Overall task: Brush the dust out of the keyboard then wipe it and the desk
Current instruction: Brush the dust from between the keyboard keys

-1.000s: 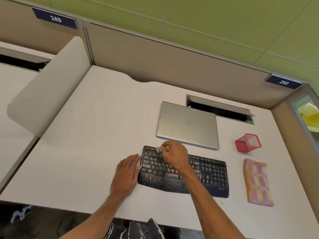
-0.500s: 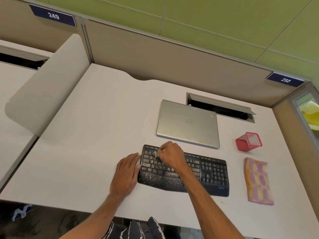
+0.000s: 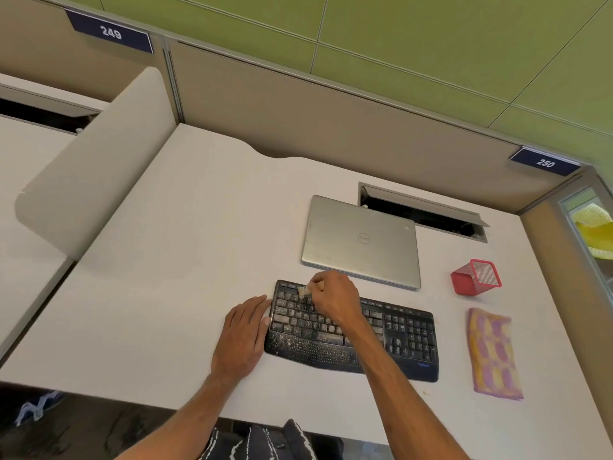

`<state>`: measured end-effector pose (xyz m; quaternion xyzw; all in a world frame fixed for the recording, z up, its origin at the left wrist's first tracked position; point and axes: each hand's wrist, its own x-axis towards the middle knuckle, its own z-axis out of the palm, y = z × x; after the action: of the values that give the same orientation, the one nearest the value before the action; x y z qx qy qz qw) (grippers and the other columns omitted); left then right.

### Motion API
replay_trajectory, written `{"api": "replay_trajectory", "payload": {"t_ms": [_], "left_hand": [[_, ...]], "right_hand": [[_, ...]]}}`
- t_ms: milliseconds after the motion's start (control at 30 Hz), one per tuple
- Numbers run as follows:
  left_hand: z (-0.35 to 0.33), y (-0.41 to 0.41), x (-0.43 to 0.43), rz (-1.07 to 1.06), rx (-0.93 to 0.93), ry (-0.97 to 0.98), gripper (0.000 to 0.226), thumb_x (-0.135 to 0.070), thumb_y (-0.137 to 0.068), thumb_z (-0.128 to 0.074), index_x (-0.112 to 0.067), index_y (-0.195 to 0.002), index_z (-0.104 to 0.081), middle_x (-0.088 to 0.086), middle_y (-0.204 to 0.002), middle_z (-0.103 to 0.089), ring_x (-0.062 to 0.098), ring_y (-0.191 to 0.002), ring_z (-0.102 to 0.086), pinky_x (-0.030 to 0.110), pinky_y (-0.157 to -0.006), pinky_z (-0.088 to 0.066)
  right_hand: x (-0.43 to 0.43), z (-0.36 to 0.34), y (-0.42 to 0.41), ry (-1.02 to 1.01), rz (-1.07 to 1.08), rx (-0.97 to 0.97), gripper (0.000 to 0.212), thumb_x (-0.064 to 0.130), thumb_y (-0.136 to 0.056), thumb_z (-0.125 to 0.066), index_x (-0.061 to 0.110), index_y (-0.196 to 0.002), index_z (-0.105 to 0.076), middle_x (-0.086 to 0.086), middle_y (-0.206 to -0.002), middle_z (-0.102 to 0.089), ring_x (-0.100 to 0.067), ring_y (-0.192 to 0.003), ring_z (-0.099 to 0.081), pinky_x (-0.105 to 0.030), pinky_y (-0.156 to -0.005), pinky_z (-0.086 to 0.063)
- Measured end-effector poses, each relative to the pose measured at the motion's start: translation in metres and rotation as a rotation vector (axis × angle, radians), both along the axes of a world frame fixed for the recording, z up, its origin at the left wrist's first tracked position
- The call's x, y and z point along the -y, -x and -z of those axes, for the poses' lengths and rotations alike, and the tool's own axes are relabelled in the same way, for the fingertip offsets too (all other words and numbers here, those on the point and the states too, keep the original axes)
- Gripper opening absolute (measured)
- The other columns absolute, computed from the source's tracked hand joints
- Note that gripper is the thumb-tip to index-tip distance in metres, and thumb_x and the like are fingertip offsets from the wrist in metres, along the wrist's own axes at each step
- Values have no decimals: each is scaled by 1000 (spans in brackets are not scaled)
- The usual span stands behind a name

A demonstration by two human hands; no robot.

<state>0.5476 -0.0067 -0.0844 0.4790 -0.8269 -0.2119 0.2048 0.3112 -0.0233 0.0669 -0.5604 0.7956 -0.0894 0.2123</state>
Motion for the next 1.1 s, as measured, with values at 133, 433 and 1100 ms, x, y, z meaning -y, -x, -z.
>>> {"api": "replay_trajectory", "payload": {"t_ms": [133,433,1100], "left_hand": [[1,-1,0,-1,-2,-3,47,-37,-119,-31,-27,-161,-49,-12,-164,-47,9,-154,-39,37,-131,-27],[0,0,0,-4,-13,-3,46,-36,-119,-32,-27,-160,-51,-11,-163,-49,11,-153,-41,38,-129,-29],[2,-1,1,1,-2,2,46,-36,-120,-30,-27,-159,-51,-11,-162,-49,11,-152,-41,39,-128,-31]], "right_hand": [[-8,-1,13,-65,-144,-102,20,33,-102,-61,26,-108,-79,12,-85,-76,-3,-63,-64,-25,-65,-55],[1,5,-1,-15,-416,-103,24,37,-104,-62,31,-124,-74,15,-116,-77,-6,-100,-71,-35,-97,-56],[7,0,-12,45,-378,-88,27,50,-103,-57,35,-116,-77,18,-95,-78,-1,-74,-65,-28,-78,-59]]}}
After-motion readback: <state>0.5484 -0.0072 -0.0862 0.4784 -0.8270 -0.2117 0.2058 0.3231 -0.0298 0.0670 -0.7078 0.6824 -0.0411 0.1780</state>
